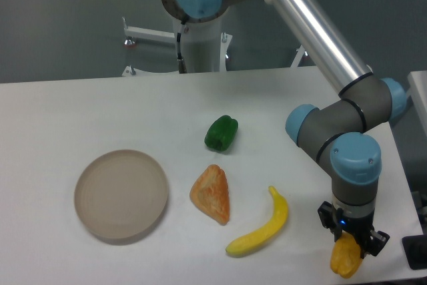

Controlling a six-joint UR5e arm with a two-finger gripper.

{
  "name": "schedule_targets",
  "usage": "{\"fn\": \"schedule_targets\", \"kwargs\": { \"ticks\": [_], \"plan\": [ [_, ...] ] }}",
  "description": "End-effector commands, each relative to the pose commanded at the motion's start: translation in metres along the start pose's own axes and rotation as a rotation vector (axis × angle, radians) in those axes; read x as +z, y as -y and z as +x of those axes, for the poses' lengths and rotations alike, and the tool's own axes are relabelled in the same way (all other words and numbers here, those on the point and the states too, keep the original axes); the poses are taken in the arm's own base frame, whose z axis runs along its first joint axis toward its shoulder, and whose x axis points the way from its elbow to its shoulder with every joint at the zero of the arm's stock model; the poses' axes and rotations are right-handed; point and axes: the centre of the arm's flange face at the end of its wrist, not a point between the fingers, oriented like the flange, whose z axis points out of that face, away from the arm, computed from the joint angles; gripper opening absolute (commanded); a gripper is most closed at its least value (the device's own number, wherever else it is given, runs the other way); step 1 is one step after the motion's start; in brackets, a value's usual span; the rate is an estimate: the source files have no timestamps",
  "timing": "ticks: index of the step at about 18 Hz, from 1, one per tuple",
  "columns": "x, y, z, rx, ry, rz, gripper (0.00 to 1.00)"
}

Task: Place the yellow pepper on the plate
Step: 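Grip the yellow pepper and lift it off the table, then carry the held yellow pepper over the banana toward the beige plate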

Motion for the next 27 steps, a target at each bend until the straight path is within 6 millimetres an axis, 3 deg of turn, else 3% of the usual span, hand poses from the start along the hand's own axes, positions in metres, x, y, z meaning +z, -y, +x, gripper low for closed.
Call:
{"fn": "schedule_targets", "kwargs": {
  "ticks": [8, 14, 16, 18, 22, 27],
  "plan": [
    [-0.006, 0.016, 0.01, 0.002, -0.007, 0.016, 0.57],
    [-0.042, 0.01, 0.026, -0.054, -0.025, 0.007, 0.57],
    [-0.059, 0.011, 0.04, -0.052, -0.037, 0.005, 0.57],
    [-0.094, 0.005, 0.053, -0.101, -0.054, 0.008, 0.57],
    [-0.139, 0.002, 0.063, -0.235, -0.105, -0.014, 0.57],
    [-0.203, 0.019, 0.102, -0.373, -0.193, -0.006, 0.57]
  ]
}}
